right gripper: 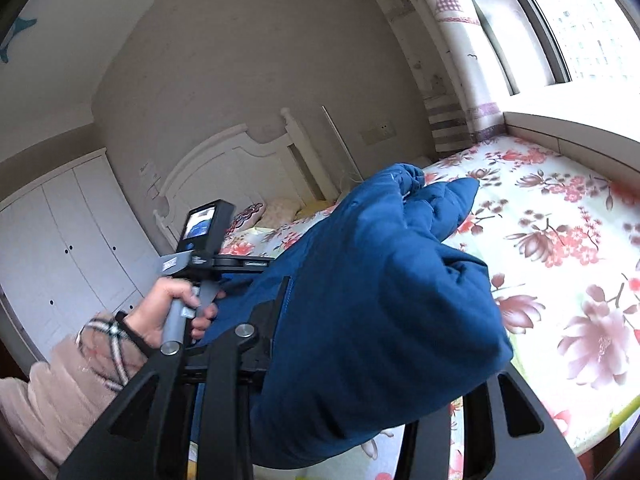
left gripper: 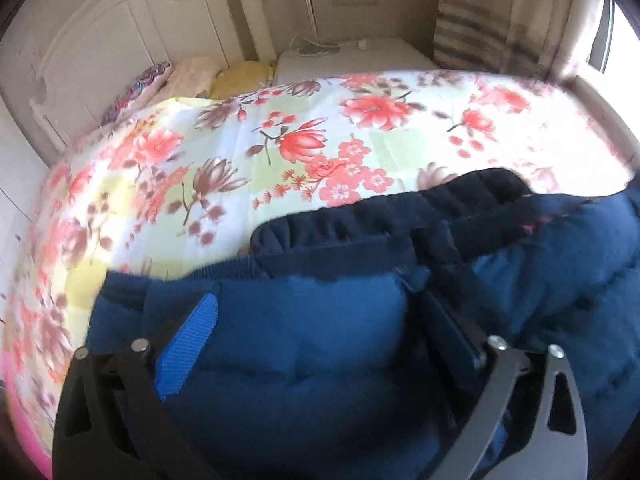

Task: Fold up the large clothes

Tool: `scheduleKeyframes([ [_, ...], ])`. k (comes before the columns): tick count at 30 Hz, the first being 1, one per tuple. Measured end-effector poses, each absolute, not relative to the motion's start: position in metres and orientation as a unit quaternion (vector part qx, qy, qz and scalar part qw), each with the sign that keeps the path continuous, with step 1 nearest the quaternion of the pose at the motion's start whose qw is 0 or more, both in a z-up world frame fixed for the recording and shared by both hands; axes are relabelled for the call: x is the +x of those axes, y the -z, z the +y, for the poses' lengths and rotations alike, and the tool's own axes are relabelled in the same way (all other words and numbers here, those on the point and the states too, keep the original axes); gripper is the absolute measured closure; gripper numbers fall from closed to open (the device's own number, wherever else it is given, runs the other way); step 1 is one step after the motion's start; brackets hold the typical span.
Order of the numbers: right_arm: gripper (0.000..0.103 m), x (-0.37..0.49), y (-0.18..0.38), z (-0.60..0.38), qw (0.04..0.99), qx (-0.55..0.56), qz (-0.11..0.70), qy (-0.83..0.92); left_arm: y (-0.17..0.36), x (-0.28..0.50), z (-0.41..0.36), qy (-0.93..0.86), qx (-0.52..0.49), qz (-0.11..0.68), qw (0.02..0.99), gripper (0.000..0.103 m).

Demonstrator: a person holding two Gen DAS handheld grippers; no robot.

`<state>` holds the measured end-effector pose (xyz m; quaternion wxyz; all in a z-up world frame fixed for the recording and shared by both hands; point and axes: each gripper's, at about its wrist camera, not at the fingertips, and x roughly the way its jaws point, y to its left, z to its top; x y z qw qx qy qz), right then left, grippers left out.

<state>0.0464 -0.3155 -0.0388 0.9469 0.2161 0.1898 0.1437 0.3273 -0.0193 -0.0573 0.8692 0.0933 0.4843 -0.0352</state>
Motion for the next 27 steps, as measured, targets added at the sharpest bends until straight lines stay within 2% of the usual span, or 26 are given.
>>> scheduleKeyframes([
  [5,0.062,0.047,0.028,-0.312,0.951,0.200,0.180,-0.151,0.037,0.209,-0.008,0.117,0.123,0.413,0.895,0.010],
  [10,0.062,0.052,-0.003,-0.274,0.965,0.122,0.154,-0.175,0.061,0.062,0.022,0.158,0.181,0.340,0.909,0.010],
  [14,0.062,0.062,-0.041,-0.204,0.970,0.018,0.122,-0.211,0.055,0.026,0.071,0.186,0.132,0.352,0.908,0.009],
  [18,0.062,0.068,-0.057,-0.097,0.953,-0.125,0.101,-0.258,0.017,0.021,0.148,0.082,0.063,0.297,0.949,0.009],
  [21,0.059,0.069,-0.025,0.006,0.907,-0.285,0.123,-0.284,-0.011,0.021,0.222,-0.024,-0.005,0.262,0.965,0.010],
  [22,0.057,0.069,0.001,0.041,0.877,-0.348,0.147,-0.295,-0.016,0.019,0.236,-0.036,-0.020,0.256,0.966,0.010],
  [24,0.041,0.068,0.059,0.088,0.818,-0.452,0.182,-0.304,-0.020,0.012,0.260,-0.053,-0.048,0.247,0.966,0.010],
  [26,0.040,0.050,0.099,0.112,0.792,-0.550,0.109,-0.241,-0.017,0.007,0.270,-0.053,-0.060,0.252,0.964,0.010],
  [27,0.040,0.048,0.103,0.114,0.789,-0.559,0.103,-0.234,-0.012,0.006,0.274,-0.045,-0.068,0.259,0.962,0.010],
])
